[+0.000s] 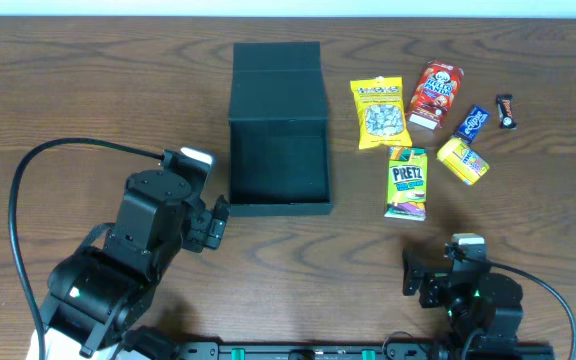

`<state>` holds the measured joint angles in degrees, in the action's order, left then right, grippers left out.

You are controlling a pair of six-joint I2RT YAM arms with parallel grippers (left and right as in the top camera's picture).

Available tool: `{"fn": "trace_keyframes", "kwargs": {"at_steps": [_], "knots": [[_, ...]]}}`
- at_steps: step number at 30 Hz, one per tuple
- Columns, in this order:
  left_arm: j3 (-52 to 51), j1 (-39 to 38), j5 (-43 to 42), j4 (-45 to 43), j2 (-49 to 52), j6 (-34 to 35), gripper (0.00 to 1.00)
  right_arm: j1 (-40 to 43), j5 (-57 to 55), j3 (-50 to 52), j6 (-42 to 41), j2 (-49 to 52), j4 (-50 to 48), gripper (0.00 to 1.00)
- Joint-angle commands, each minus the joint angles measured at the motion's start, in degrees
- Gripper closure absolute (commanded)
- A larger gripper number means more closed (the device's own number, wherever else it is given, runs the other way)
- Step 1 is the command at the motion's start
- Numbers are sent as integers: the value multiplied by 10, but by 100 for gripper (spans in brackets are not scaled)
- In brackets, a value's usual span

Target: Pack container

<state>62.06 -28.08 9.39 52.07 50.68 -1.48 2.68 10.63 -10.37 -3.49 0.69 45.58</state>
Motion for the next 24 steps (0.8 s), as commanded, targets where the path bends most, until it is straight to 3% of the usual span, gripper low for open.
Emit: {"fn": "trace_keyframes", "kwargs": {"at_steps": [1,24], "knots": [[4,0,0,0,-1,4,5,-3,-1,3,-7,-4,1,1],[4,0,0,0,-1,4,5,-3,0,3,-8,-4,-18,1]]}}
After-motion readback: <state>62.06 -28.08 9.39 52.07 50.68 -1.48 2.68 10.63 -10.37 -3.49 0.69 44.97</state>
